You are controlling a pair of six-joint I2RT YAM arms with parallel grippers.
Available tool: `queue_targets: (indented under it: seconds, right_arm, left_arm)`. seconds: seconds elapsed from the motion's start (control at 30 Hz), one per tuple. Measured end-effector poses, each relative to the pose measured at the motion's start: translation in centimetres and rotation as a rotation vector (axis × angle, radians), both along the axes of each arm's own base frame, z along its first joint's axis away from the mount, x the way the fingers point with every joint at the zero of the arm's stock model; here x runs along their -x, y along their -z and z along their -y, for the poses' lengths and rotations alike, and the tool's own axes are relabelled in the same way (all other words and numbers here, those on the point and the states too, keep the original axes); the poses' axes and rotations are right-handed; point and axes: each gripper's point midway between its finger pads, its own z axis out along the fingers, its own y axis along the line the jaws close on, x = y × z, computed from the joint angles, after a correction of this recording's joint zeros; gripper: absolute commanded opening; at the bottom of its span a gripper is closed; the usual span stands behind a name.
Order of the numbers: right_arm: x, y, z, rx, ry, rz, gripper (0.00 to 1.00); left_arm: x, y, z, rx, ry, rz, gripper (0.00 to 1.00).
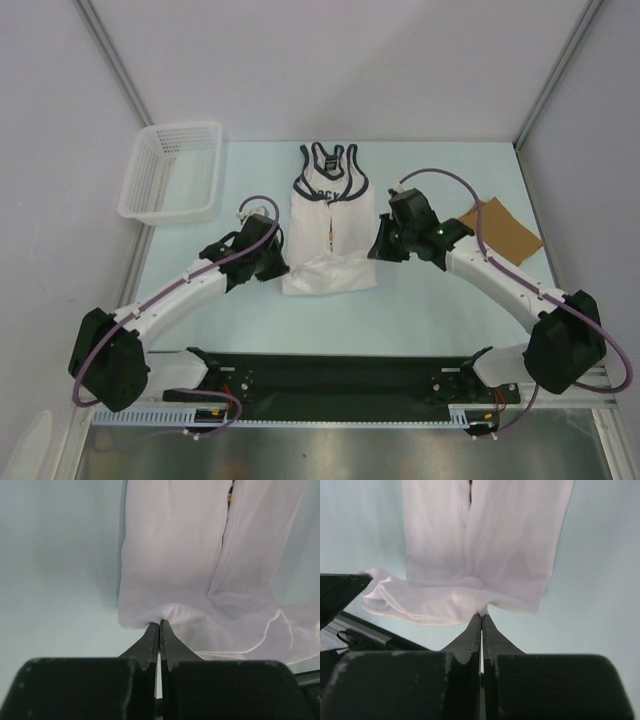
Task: Fold and stack the tank tops
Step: Fold the tank top
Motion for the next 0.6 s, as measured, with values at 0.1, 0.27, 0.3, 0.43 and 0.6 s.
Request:
queue_targets:
  seconds: [0.1,0.27,0.3,0.43,0.6]
  right_arm:
    - [-2.6,-0.8,-0.3,0.005,0.005,0.023,0.0]
    - [-6.8,0.0,-0.6,0.035,0.017,0.024,0.0]
    - [-7.6,0.4,-0.7,0.04,0.022,0.021,0.0]
    - [-10.3,2.0,-0.4,0.059,0.045,-0.003,0.0]
    - [-12.8,2.4,-0.1,0.06,0.069,0.001,0.0]
  left_arm:
    - [-2.6,-0.7,0.3,-0.019,-0.009,0.021,0.0]
    - [-7.0,-1.3,0.2,-0.034,-0.039,0.052,0.0]
    - [-8.0,-1.2,0.0,-0.037,-0.052,0.054,0.0]
    - [-10.7,-0.4,-0.9,-0.055,-0.084,0.05,0.0]
    - [-13.2,-0.4,-0.8,-0.062,-0.09,0.067,0.0]
